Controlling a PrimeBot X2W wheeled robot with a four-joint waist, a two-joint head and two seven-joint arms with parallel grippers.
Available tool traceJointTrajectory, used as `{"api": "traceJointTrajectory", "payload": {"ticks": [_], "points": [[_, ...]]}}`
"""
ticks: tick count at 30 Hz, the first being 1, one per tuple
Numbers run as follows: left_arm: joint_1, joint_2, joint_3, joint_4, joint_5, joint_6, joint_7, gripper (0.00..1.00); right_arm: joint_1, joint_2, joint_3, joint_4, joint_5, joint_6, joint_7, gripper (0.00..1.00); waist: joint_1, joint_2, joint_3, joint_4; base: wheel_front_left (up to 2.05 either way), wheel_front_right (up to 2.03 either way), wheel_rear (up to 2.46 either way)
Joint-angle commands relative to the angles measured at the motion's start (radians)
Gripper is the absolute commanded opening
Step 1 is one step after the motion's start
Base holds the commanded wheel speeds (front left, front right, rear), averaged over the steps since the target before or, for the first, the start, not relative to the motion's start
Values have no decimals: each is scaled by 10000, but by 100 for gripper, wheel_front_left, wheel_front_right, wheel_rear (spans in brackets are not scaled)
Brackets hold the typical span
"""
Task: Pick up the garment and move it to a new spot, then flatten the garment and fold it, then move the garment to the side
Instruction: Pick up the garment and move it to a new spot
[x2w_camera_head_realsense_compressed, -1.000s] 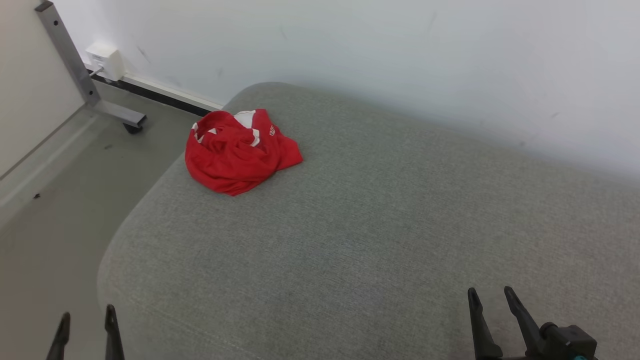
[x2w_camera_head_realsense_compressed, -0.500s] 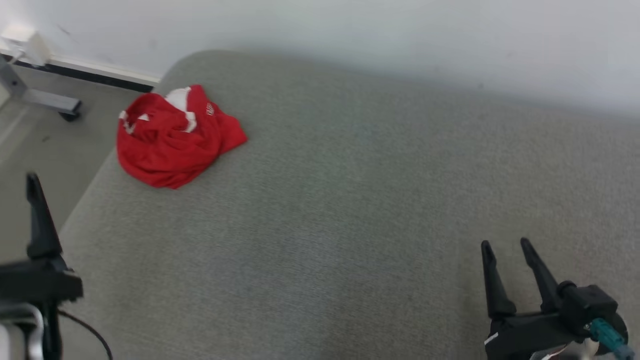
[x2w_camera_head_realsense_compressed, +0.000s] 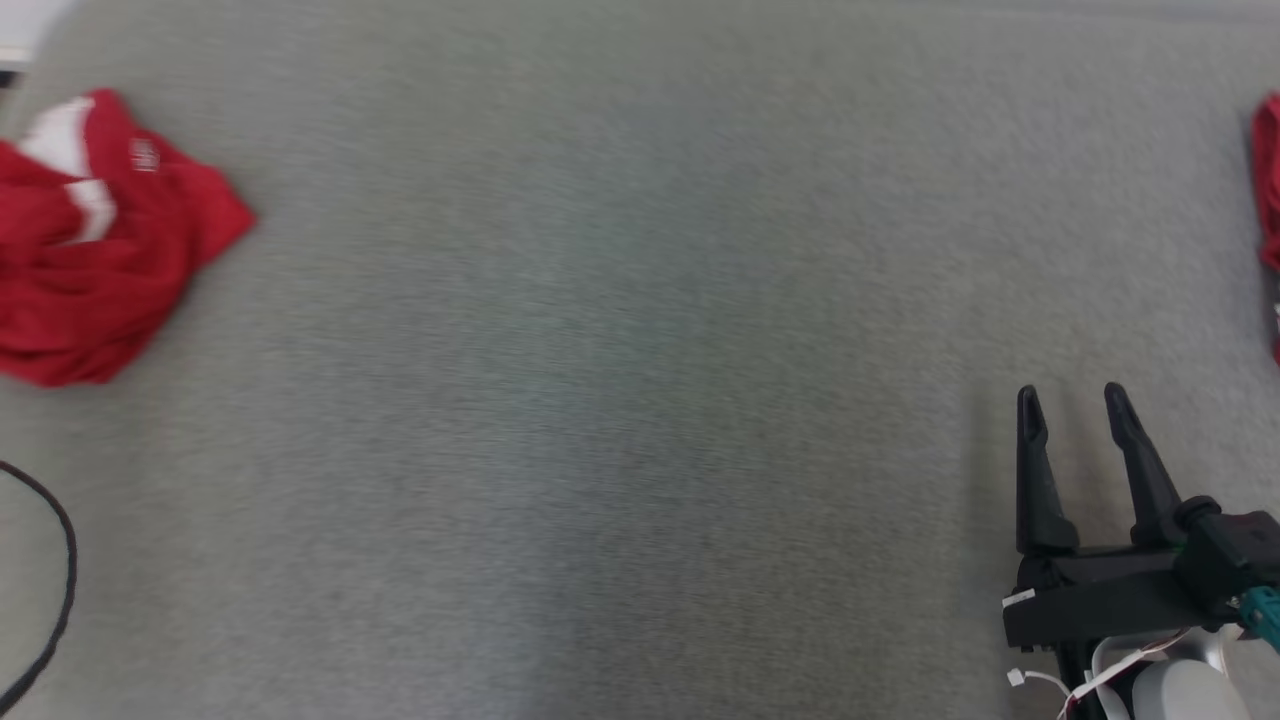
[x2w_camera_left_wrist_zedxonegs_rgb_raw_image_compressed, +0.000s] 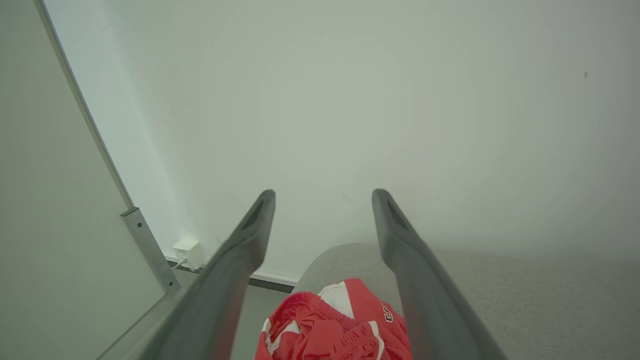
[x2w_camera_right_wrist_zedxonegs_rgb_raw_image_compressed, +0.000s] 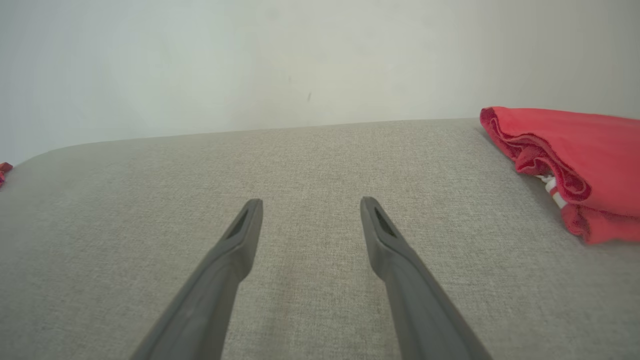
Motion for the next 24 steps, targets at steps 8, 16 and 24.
{"api": "traceJointTrajectory", "payload": {"ticks": [8,16,24], "points": [[-750,617,-207,1260,130,-47,731,100,-190,73,-193,-502,-238,-26,64,100,-3,-1,1524,-1690,0,0,0],[-1197,921,-275,3404,-128,-194,1264,100,22,76,-360,-1148,-432,-26,425,100,-3,-1,1630,-1757,0,0,0],[-1695,919,-439,5352,-512,-365,2488,100,101,-8,-358,-1642,-497,-26,697,100,-3,-1,1614,-1723,0,0,0]]}}
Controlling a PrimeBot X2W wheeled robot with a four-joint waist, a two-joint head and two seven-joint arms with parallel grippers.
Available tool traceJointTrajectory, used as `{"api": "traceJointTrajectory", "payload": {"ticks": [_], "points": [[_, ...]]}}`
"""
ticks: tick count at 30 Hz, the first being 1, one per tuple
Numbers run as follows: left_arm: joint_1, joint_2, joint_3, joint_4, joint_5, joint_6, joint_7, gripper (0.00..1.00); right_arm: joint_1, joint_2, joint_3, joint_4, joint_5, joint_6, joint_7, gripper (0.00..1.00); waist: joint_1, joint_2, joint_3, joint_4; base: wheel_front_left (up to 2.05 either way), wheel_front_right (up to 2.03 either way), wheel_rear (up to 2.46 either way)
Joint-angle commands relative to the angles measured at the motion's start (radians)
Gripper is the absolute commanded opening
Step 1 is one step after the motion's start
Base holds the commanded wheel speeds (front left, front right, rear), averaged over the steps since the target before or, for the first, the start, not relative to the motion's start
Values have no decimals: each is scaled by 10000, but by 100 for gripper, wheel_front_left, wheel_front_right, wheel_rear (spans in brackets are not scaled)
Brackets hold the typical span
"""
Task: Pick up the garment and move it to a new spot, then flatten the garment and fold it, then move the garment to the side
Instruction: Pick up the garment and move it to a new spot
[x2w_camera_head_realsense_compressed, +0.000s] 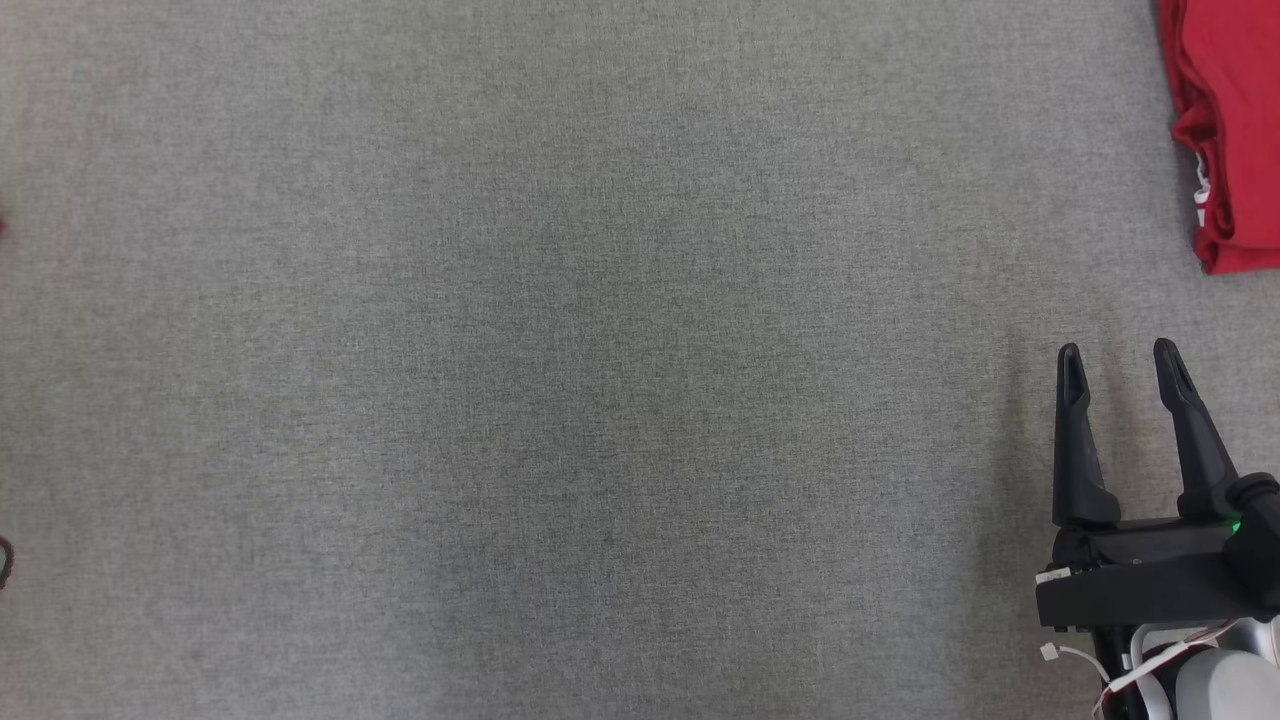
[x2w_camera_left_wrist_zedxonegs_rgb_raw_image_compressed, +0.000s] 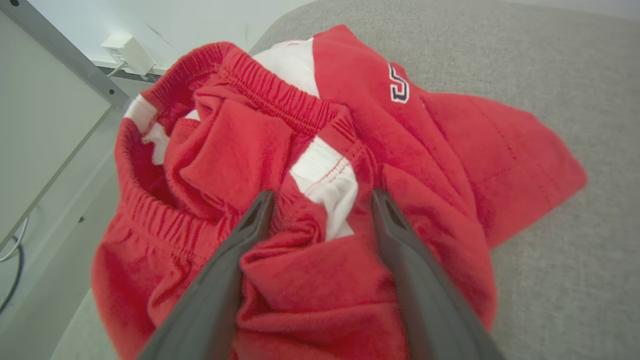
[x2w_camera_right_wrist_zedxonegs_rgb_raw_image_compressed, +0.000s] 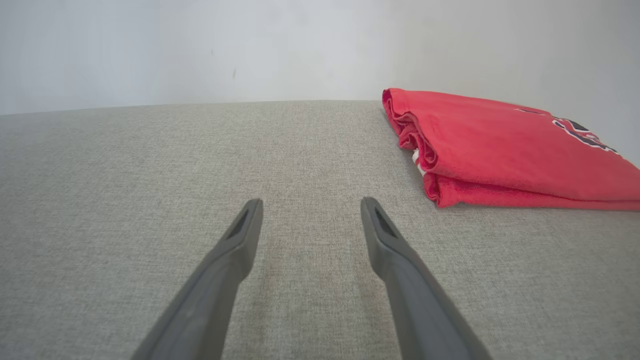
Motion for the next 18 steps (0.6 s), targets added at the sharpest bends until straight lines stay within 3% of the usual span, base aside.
{"api": "traceJointTrajectory", "payload": {"ticks": [1,3,4,5,18], "points": [[-72,-72,-60,382,-63,-26,424,100,79,-35,2,-72,-109,-26,29,100,0,-1,-41,11,0,0,0],[-154,-141,-104,757,-221,-45,846,100,98,-49,6,-115,-105,-26,70,100,0,-1,-92,17,0,0,0],[-191,-132,-137,860,-203,-53,857,42,101,-57,26,-134,-107,-26,74,100,0,-1,-120,17,0,0,0],[-222,-141,-167,930,-193,-65,803,0,102,-54,50,-151,-107,-26,92,100,0,-1,-155,15,0,0,0],[-1181,-174,-443,-204,216,-115,-2834,0,158,4,250,589,276,-26,-262,100,0,-1,-1219,53,0,0,0]]}}
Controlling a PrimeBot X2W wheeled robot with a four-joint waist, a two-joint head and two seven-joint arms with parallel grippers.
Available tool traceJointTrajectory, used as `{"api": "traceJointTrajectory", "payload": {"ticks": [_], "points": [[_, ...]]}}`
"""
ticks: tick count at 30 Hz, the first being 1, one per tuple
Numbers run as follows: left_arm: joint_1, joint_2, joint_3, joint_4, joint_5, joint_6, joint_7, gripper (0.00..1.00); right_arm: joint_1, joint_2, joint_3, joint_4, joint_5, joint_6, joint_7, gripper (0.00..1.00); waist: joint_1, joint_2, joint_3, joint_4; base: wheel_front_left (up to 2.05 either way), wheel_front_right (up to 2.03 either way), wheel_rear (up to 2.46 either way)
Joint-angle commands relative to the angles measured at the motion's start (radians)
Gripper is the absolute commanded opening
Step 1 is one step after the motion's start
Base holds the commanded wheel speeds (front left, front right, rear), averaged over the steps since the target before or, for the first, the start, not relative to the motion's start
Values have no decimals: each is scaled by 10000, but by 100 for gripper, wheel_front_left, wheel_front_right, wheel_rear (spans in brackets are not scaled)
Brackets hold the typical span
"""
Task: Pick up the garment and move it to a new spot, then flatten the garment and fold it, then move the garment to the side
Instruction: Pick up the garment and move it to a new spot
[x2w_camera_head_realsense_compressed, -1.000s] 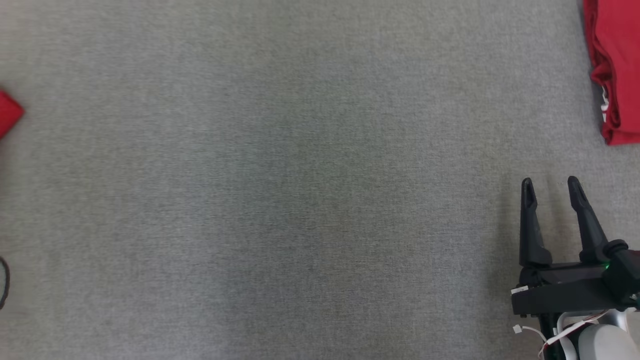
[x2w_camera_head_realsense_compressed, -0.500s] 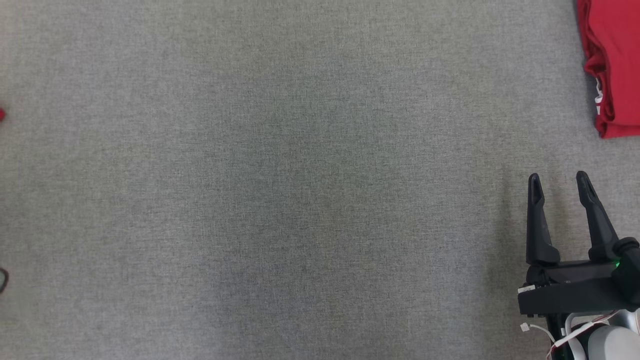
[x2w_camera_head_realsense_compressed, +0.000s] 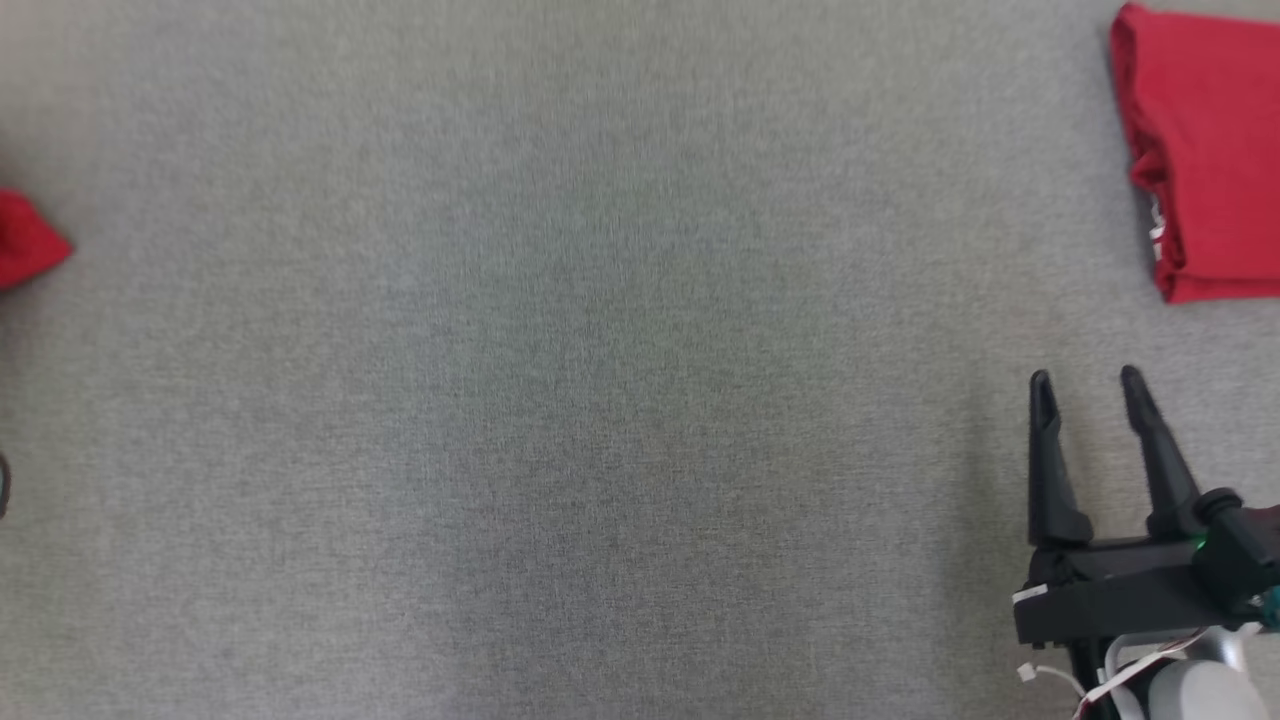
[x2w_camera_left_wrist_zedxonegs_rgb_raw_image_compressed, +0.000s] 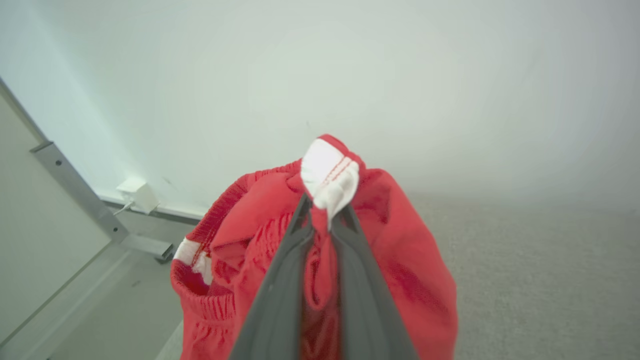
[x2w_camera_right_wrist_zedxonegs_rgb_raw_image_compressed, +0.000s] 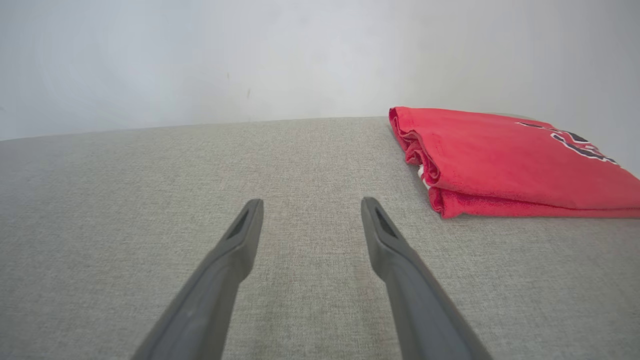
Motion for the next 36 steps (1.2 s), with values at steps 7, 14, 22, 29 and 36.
{"api": "traceJointTrajectory", "payload": {"ticks": [7,14,22,29,36], "points": [[-789,-419,-867,-1978,347,-136,79,0,80,68,186,926,387,-26,-542,100,0,0,-1091,-403,0,0,0],[-1280,-1434,-2005,-4468,449,-75,1291,0,6,104,371,1808,849,-26,-1013,100,0,0,-1636,-1290,0,0,0],[-861,-3078,-3260,-5835,205,95,2098,0,-88,104,527,2469,1353,-26,-1300,100,0,0,-1848,-2391,0,0,0],[249,-4214,-4096,-5910,-18,360,1941,0,16,106,483,2729,1489,-26,-1365,100,0,0,-1933,-2800,0,0,0],[1602,-4647,-4449,-5596,-328,649,1412,0,61,108,351,2623,1444,-26,-1364,100,0,0,-1837,-2640,0,0,0]]}}
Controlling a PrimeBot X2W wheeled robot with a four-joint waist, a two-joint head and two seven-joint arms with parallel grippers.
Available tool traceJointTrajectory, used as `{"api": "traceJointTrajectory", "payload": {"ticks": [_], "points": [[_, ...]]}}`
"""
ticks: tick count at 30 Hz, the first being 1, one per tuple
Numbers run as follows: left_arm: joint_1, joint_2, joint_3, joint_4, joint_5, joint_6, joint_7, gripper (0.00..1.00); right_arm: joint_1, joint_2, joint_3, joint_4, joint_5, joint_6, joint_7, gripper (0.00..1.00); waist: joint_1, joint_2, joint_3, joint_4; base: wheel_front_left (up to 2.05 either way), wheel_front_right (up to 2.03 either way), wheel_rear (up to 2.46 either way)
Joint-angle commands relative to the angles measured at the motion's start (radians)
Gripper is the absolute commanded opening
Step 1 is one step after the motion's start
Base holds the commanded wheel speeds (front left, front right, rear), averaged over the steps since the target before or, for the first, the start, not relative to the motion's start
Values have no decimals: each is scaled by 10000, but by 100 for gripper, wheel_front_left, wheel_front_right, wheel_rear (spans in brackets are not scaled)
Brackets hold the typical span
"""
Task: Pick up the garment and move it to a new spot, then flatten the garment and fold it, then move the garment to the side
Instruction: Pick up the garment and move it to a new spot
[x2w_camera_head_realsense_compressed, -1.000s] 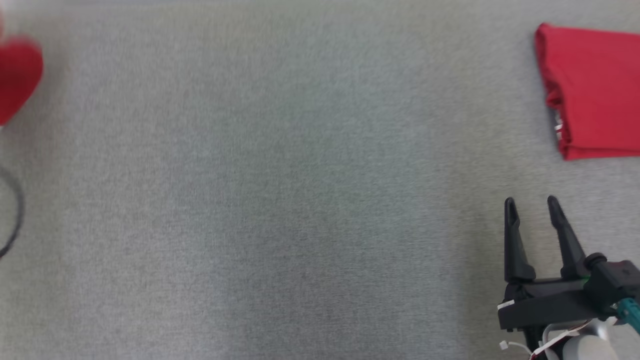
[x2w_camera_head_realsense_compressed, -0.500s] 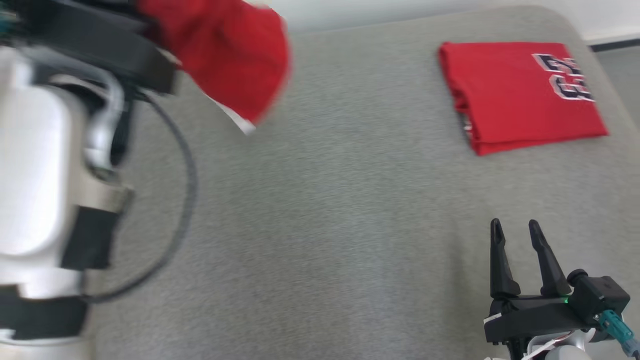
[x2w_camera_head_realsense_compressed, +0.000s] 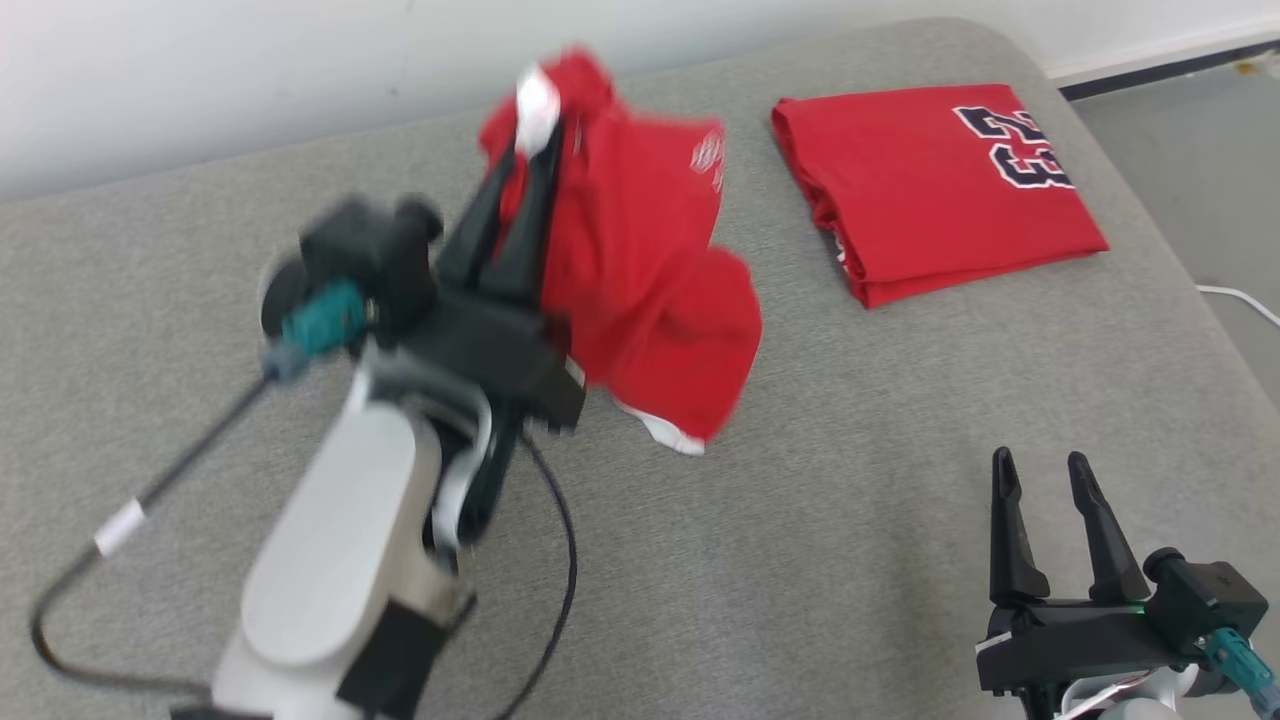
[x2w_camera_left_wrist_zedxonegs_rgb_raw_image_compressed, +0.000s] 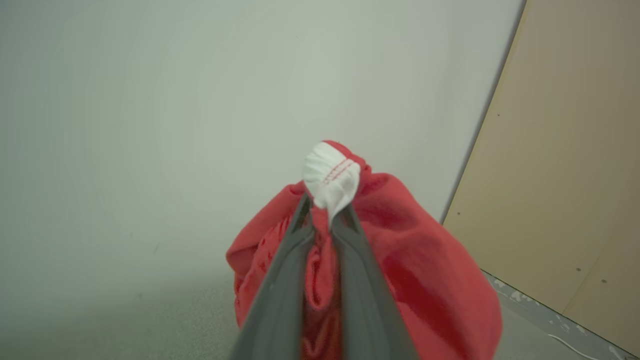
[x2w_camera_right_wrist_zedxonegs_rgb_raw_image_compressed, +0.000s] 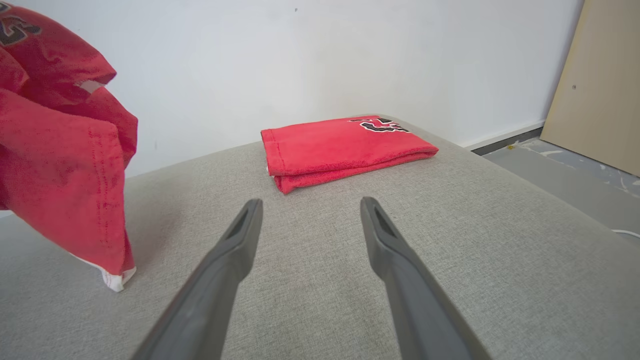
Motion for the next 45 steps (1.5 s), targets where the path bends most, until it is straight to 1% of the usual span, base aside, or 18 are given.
{"api": "traceJointTrajectory", "payload": {"ticks": [1,5,9,13,14,15,16,20,24,32,35,36,38,45], "points": [[388,-15,38,100,-91,105,-169,0,27,20,40,5,-15,-26,-42,100,2,1,89,150,0,0,0],[1513,72,116,605,-225,306,-735,0,-84,17,94,23,-127,-26,-43,100,2,1,180,446,0,0,0],[2604,320,276,1344,-273,442,-1333,0,-219,19,146,99,-242,-26,-44,100,2,1,232,740,0,0,0],[3345,388,337,1928,-328,451,-1743,0,-192,14,119,160,-390,-26,-44,100,2,1,132,1085,0,0,0],[3432,431,318,2027,-260,433,-1822,9,-166,14,110,177,-431,-26,-44,100,2,1,82,1183,0,0,0],[3490,449,324,2073,-193,425,-1901,42,-149,16,118,178,-479,-26,-45,100,2,1,34,1283,0,0,0],[3559,448,292,2146,-150,390,-1952,100,-127,16,105,186,-518,-26,-45,100,2,1,-34,1390,0,0,0],[3572,388,388,1886,57,358,-2158,100,7,13,48,203,-642,-26,-45,100,2,1,-382,1799,0,0,0],[3788,423,726,1220,355,383,-2205,100,150,15,-30,181,-753,-26,-1,100,2,1,-793,2179,0,0,0],[4807,949,1515,17,1065,343,-2193,100,500,13,-104,-45,-902,-26,215,100,2,1,-1606,2751,0,0,0],[5455,1216,2018,-560,1208,267,-2195,100,725,13,-103,-168,-882,-26,344,100,2,1,-2009,2934,0,0,0],[5629,1247,2119,-706,1233,245,-2195,100,788,13,-99,-194,-866,-26,380,100,2,1,-2102,2971,0,0,0],[5985,1486,2291,-996,1519,218,-2195,100,900,12,-83,-246,-843,-26,431,100,2,1,-2269,3027,0,0,0],[7052,1490,2804,-1681,1490,220,-2196,100,1126,14,-98,-459,-823,-26,572,100,2,1,-2496,3134,0,0,0]]}}
